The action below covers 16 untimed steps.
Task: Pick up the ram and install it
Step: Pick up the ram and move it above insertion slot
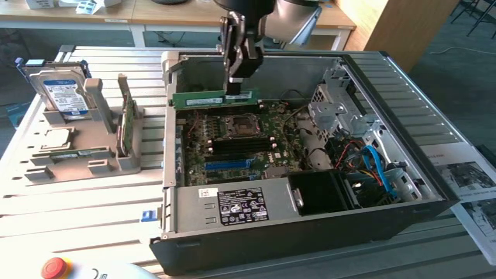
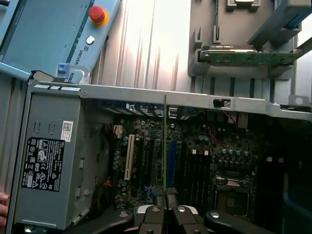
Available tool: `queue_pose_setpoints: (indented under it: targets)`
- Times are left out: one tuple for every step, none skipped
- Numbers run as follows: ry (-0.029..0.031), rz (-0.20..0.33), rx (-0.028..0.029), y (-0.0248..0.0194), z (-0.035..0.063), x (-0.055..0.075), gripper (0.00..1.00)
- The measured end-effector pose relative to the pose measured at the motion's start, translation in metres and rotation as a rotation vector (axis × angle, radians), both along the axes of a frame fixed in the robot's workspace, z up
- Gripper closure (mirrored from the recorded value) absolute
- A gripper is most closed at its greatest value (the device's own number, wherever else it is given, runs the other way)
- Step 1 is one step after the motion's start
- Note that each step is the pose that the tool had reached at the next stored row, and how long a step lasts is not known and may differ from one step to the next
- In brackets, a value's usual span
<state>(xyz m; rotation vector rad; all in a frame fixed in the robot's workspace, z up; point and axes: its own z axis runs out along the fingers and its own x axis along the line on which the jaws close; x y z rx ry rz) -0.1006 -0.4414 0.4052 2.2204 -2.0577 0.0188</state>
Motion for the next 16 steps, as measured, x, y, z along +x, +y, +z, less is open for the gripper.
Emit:
queue_pose_setpoints:
  targets:
    - [0.0001,0.000,0.0000,-0.0004,0.0000,0.005,0.88]
    - [0.0000,0.000,0.0000,-0.0007,0.0000,0.009,0.88]
    - [0.0000,0.000,0.0001,-0.0011,0.0000,0.013,0.88]
    - [0.0000,0.000,0.0000,-0.0014,0.0000,0.018,0.88]
    - [0.0000,0.000,0.0000,-0.0017,0.0000,0.023,0.88]
    - [0.0000,0.000,0.0000,-0.0020,0.0000,0.027,0.88]
    - [0.0000,0.000,0.0000,-0.0022,0.0000,0.032,0.88]
    - [0.0000,0.000,0.0000,-0.0024,0.0000,0.036,0.88]
    - [0.0000,0.000,0.0000,-0.0026,0.0000,0.041,0.88]
    - [0.0000,0.000,0.0000,-0.0028,0.0000,0.045,0.88]
    - [0.0000,0.000,0.0000,-0.0029,0.0000,0.050,0.88]
    - [0.0000,0.000,-0.0001,-0.0030,0.0000,0.053,0.88]
    - [0.0000,0.000,-0.0001,-0.0030,0.0001,0.055,0.88]
    - [0.0000,0.000,0.0000,-0.0030,0.0000,0.056,0.88]
    - [-0.0001,0.000,0.0000,-0.0030,0.0000,0.056,0.88]
    - [-0.0001,0.000,0.0001,-0.0030,-0.0001,0.056,0.88]
